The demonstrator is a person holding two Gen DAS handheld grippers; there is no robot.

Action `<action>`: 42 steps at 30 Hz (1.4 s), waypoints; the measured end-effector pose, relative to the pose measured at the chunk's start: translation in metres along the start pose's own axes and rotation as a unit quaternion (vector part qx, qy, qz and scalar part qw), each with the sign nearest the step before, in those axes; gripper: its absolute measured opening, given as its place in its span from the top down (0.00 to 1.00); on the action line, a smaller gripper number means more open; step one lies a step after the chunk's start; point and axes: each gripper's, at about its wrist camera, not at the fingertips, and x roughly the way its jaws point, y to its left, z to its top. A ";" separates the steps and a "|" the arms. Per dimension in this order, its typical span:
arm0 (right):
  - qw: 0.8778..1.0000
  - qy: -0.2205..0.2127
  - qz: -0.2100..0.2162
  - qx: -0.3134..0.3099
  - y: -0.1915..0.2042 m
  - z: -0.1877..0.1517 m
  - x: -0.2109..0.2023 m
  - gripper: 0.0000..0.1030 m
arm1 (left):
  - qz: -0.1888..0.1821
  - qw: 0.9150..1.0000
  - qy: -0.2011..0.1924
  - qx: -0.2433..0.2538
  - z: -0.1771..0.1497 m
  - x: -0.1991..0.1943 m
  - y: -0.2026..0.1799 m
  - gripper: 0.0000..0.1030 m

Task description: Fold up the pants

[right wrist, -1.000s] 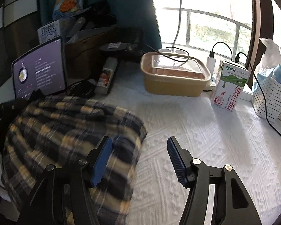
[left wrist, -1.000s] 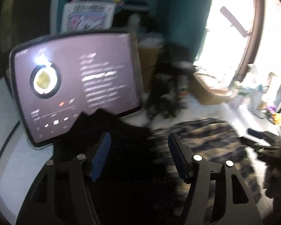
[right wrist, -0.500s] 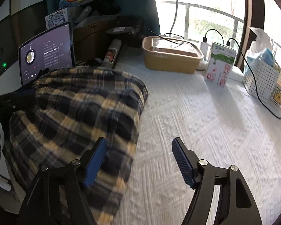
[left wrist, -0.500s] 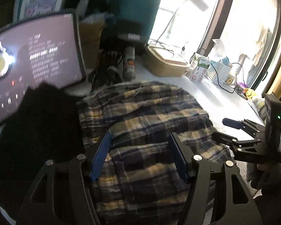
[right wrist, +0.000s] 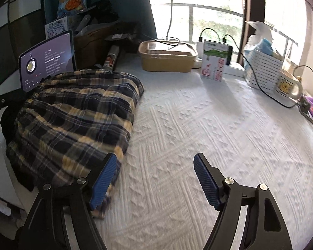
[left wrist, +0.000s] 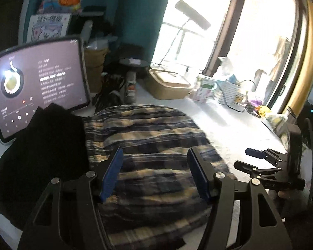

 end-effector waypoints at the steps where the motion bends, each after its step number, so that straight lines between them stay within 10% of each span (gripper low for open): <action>1: 1.000 -0.001 -0.002 0.001 -0.001 -0.002 -0.003 0.24 | -0.003 1.000 -0.003 0.003 -0.002 -0.002 -0.005 0.37; 23: 0.994 -0.075 -0.064 0.036 -0.030 -0.044 -0.113 0.22 | -0.044 0.994 -0.070 0.068 -0.026 -0.043 -0.099 0.15; 42: 0.974 -0.195 -0.112 0.034 -0.026 -0.043 -0.217 0.12 | -0.001 0.983 -0.161 0.090 -0.017 -0.094 -0.147 0.01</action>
